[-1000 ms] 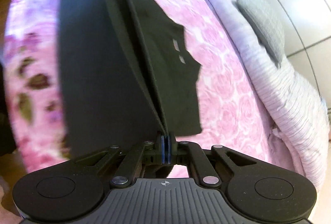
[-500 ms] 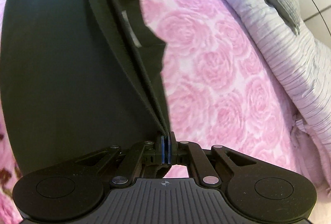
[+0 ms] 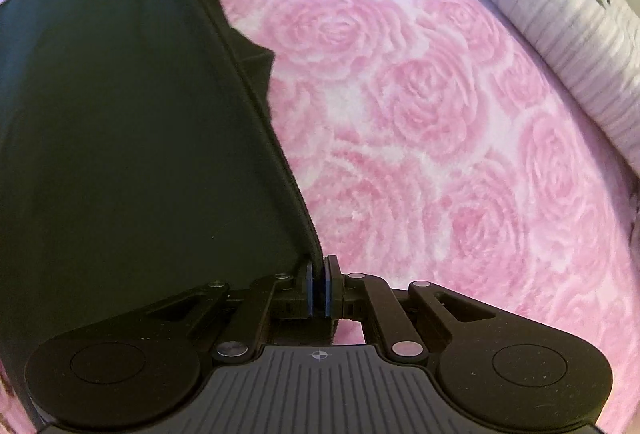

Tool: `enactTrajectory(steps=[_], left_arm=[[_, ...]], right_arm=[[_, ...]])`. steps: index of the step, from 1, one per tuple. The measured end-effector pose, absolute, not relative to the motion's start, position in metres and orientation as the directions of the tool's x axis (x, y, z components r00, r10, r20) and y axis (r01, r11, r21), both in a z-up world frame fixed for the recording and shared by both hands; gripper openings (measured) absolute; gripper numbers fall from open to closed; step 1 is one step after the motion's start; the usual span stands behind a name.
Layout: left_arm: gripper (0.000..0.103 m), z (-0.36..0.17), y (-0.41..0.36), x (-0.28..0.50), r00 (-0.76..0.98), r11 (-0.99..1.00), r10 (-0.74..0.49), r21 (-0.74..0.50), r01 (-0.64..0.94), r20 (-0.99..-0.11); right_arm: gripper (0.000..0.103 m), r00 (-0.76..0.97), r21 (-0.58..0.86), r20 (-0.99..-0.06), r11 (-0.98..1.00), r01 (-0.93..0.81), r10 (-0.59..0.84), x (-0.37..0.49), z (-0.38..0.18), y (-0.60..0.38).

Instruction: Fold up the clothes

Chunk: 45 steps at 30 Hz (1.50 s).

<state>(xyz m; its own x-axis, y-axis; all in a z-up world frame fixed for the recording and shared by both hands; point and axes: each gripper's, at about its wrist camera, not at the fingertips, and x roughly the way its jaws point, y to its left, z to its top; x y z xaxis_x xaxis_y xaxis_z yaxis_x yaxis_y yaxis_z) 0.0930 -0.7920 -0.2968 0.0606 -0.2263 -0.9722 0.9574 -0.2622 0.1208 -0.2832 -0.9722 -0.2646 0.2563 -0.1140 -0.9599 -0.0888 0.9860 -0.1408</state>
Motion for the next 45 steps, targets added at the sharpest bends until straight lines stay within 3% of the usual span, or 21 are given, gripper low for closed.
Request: enactTrajectory(steps=[3, 8, 11, 14, 18, 21, 24, 27, 29, 36, 41, 45], left_arm=[[0.025, -0.295, -0.789, 0.098, 0.107, -0.214, -0.242, 0.160, 0.963, -0.964], [0.027, -0.279, -0.778, 0.100, 0.179, -0.159, -0.270, 0.227, 0.961, -0.946], [0.025, -0.260, -0.771, 0.093, 0.185, -0.136, -0.316, 0.237, 0.962, -0.931], [0.025, -0.248, -0.771, 0.072, 0.101, -0.142, -0.363, 0.162, 0.977, -0.926], [0.026, -0.270, -0.782, 0.040, 0.041, -0.209, -0.352, 0.121, 0.970, -0.935], [0.028, -0.298, -0.789, 0.033, 0.049, -0.234, -0.315, 0.127, 0.964, -0.948], [0.032, -0.301, -0.787, 0.042, 0.049, -0.207, -0.329, 0.122, 0.971, -0.943], [0.027, -0.288, -0.777, 0.046, 0.175, -0.175, -0.333, 0.243, 0.954, -0.926], [0.026, -0.275, -0.764, 0.049, 0.206, -0.147, -0.340, 0.268, 0.952, -0.918], [0.027, -0.264, -0.708, 0.008, 0.080, -0.106, -0.329, 0.121, 0.987, -0.941], [0.026, -0.289, -0.678, -0.005, 0.122, -0.141, -0.303, 0.171, 0.975, -0.945], [0.026, -0.266, -0.666, -0.006, 0.146, -0.096, -0.333, 0.187, 0.978, -0.932]], right_arm=[[0.010, 0.290, -0.169, -0.944, 0.985, -0.022, -0.155, -0.286, -0.267, -0.977], [0.010, 0.288, -0.266, -0.901, 0.937, 0.229, -0.326, -0.306, -0.252, -0.988], [0.010, 0.302, -0.193, -0.893, 0.891, 0.411, -0.333, -0.328, -0.235, -0.993], [0.010, 0.354, -0.044, -0.893, 0.835, 0.548, -0.279, -0.350, -0.220, -0.986], [0.010, 0.426, 0.102, -0.890, 0.839, 0.535, -0.164, -0.345, -0.230, -0.965], [0.010, 0.414, 0.117, -0.900, 0.839, 0.531, -0.137, -0.331, -0.255, -0.966], [0.010, 0.386, 0.071, -0.901, 0.811, 0.581, -0.197, -0.334, -0.270, -0.979], [0.010, 0.331, -0.022, -0.892, 0.761, 0.648, -0.307, -0.343, -0.257, -0.985], [0.010, 0.352, -0.006, -0.886, 0.765, 0.644, -0.303, -0.349, -0.244, -0.976], [0.010, 0.406, 0.145, -0.910, 0.847, 0.512, -0.089, -0.351, -0.241, -0.882], [0.010, 0.358, 0.090, -0.927, 0.861, 0.501, -0.111, -0.357, -0.261, -0.845], [0.010, 0.335, 0.000, -0.923, 0.872, 0.489, -0.188, -0.358, -0.244, -0.829]])
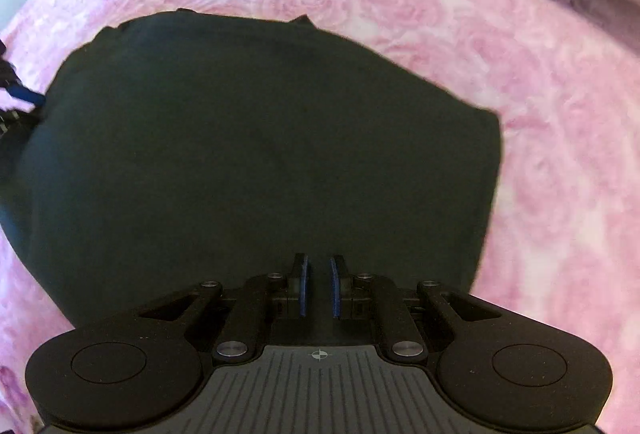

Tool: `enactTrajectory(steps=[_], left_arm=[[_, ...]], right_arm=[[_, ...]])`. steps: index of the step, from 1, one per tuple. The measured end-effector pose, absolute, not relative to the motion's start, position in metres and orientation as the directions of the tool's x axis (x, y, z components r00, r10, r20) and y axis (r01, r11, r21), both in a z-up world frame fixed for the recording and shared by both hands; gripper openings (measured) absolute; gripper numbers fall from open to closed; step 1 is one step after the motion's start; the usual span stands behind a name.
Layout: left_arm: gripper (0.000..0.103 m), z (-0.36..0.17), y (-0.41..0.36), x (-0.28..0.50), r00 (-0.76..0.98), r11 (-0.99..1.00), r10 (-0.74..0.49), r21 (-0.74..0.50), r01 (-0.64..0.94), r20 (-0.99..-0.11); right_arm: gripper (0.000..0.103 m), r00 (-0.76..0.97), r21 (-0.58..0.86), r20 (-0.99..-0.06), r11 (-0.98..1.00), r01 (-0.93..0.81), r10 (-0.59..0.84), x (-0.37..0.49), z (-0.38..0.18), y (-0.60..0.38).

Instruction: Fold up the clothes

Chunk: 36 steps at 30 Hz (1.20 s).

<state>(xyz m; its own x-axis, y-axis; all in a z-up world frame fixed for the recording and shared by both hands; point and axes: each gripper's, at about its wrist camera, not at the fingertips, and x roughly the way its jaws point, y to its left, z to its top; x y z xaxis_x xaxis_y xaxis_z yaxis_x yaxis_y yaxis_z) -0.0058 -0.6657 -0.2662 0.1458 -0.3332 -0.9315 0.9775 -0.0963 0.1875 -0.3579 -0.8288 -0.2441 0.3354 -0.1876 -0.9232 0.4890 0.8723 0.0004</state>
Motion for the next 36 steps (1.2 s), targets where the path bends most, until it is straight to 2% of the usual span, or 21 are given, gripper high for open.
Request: enactTrajectory(steps=[4, 8, 12, 14, 17, 21, 28, 32, 36], left_arm=[[0.026, -0.249, -0.637, -0.024, 0.108, -0.092, -0.358, 0.151, 0.984, -0.927], [0.025, -0.276, -0.607, -0.054, 0.067, -0.163, -0.282, 0.116, 0.980, -0.957], [0.024, -0.285, -0.592, -0.071, 0.112, -0.198, -0.304, 0.178, 0.964, -0.946], [0.023, -0.281, -0.593, -0.070, 0.108, -0.167, -0.303, 0.165, 0.972, -0.947], [0.023, -0.272, -0.589, -0.074, 0.101, -0.161, -0.308, 0.157, 0.974, -0.946], [0.024, -0.261, -0.574, -0.088, 0.110, -0.170, -0.308, 0.168, 0.971, -0.945], [0.024, -0.249, -0.539, -0.122, 0.141, -0.110, -0.284, 0.178, 0.978, -0.948], [0.024, -0.243, -0.513, -0.153, 0.156, -0.104, -0.269, 0.190, 0.976, -0.951], [0.024, -0.220, -0.497, -0.173, 0.156, -0.074, -0.288, 0.184, 0.980, -0.945]], right_arm=[[0.010, 0.331, -0.030, -0.917, 0.868, 0.495, -0.221, -0.369, -0.230, -0.797], [0.011, 0.262, -0.026, -0.946, 0.849, 0.529, -0.192, -0.382, -0.245, -0.774], [0.011, 0.233, -0.012, -0.957, 0.824, 0.567, -0.175, -0.393, -0.251, -0.760], [0.010, 0.232, 0.008, -0.959, 0.809, 0.588, -0.160, -0.397, -0.250, -0.757], [0.010, 0.187, -0.040, -0.963, 0.788, 0.615, -0.195, -0.401, -0.245, -0.750], [0.011, 0.219, -0.126, -0.920, 0.775, 0.619, -0.326, -0.409, -0.226, -0.732], [0.011, 0.266, -0.100, -0.907, 0.780, 0.618, -0.327, -0.439, -0.210, -0.715], [0.010, 0.285, -0.016, -0.922, 0.762, 0.647, -0.262, -0.453, -0.202, -0.710], [0.011, 0.336, -0.068, -0.880, 0.792, 0.607, -0.334, -0.469, -0.187, -0.691]])
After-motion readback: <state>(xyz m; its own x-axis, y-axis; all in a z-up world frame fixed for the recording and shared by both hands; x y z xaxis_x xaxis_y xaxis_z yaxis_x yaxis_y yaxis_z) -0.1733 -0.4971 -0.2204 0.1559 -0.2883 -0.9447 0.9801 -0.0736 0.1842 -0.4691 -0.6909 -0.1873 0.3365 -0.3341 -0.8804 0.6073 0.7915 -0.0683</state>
